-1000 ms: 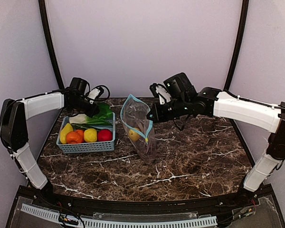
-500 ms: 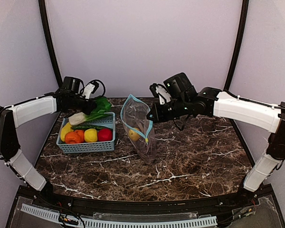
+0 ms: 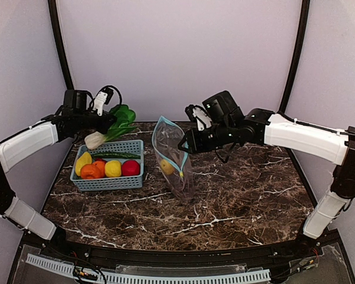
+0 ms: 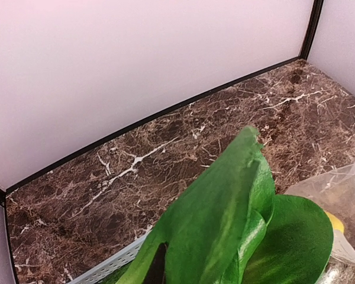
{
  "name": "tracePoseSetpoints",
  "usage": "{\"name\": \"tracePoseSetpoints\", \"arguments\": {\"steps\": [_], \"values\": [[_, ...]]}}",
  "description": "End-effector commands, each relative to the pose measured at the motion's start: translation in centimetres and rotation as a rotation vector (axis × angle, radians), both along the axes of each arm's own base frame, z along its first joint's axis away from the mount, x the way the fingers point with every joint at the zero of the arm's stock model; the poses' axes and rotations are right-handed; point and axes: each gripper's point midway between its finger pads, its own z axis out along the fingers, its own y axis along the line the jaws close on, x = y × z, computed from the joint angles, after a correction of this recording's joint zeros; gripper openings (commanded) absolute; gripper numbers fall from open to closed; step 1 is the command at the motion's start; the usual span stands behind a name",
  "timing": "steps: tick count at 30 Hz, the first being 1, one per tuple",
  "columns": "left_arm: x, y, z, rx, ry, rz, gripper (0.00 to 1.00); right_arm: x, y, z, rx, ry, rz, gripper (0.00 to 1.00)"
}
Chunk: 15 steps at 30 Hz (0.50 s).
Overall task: Place the food in the zip-top bag and seal the zipper
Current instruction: Pick up the fake vegetable from the bin.
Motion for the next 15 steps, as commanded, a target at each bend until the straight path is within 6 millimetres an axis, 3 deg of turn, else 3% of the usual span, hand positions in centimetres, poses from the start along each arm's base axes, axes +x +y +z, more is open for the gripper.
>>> {"name": "tracePoseSetpoints", "arguments": {"steps": [1, 15], "values": [[-2.1, -0.6, 4.1, -0.113, -0.046, -0.039, 0.01, -0.1, 0.1, 2.5, 0.037, -0.042, 0.015, 0.43], [-10.8, -6.0, 13.5, -0.504, 0.088, -0.342, 0.01, -2.8, -0.3, 10.7, 0.182, -0.304, 0.201, 0.87]]}}
